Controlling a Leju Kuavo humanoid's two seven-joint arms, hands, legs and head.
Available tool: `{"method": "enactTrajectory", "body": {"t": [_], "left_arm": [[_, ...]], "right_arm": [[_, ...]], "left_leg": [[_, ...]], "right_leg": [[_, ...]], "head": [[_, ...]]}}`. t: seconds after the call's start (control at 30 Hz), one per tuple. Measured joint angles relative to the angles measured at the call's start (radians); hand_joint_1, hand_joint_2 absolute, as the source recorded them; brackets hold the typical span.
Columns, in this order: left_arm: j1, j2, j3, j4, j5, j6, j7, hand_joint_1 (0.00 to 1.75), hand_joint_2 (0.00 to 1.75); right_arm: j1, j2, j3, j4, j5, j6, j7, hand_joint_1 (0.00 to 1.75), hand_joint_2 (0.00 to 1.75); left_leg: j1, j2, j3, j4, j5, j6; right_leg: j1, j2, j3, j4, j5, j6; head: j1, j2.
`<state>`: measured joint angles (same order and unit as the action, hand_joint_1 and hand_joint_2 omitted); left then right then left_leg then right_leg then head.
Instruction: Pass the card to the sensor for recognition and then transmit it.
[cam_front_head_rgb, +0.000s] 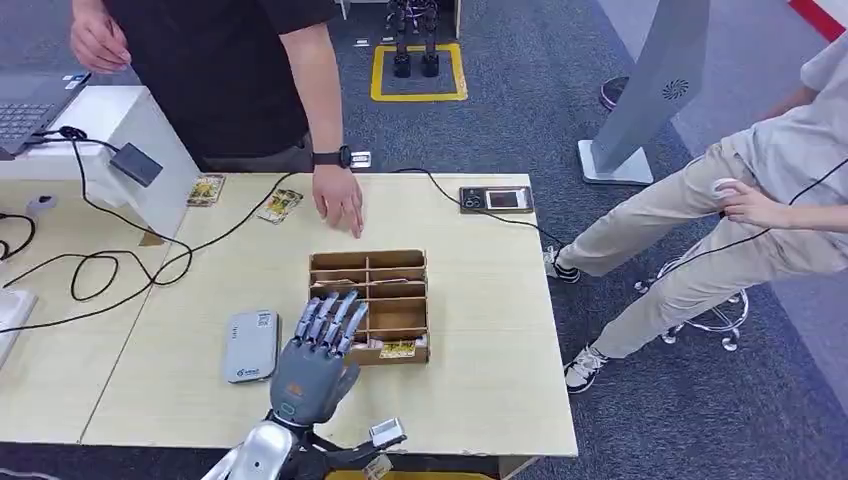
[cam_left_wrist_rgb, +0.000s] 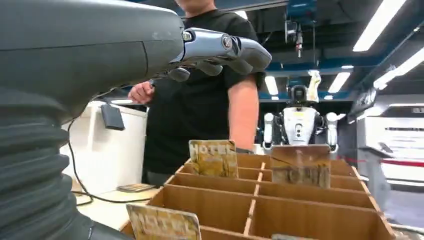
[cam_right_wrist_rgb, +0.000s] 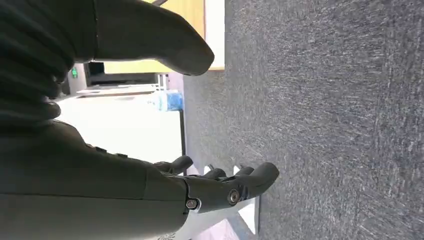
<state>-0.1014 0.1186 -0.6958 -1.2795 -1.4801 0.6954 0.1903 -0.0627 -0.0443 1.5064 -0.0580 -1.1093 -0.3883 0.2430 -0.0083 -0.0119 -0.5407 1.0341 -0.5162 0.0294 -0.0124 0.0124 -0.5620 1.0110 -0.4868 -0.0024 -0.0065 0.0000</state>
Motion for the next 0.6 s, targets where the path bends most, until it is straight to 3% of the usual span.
{"method": "enactTrajectory", "body": {"t": [0.17,0.43,0.6], "left_arm": [[0.002,0.001,0.0,0.005,0.0,0.0,-0.01,0.0,1.75],[0.017,-0.002,0.01,0.011,0.0,0.0,-0.074,0.0,1.75],[0.017,-0.004,0.018,0.03,0.0,0.0,0.002,0.0,1.75]], "right_arm": [[0.0,0.0,0.001,0.0,0.0,0.0,0.0,0.0,1.75],[0.0,0.0,0.001,0.0,-0.002,0.0,-0.003,0.0,1.75],[0.0,0.0,0.002,0.0,-0.01,-0.001,0.0,0.0,1.75]], "left_leg": [[0.0,0.0,0.0,0.0,0.0,0.0],[0.0,0.0,0.0,0.0,0.0,0.0],[0.0,0.0,0.0,0.0,0.0,0.0]], "right_leg": [[0.0,0.0,0.0,0.0,0.0,0.0],[0.0,0.0,0.0,0.0,0.0,0.0],[0.0,0.0,0.0,0.0,0.0,0.0]], "head": [[0.0,0.0],[0.0,0.0],[0.0,0.0]]}}
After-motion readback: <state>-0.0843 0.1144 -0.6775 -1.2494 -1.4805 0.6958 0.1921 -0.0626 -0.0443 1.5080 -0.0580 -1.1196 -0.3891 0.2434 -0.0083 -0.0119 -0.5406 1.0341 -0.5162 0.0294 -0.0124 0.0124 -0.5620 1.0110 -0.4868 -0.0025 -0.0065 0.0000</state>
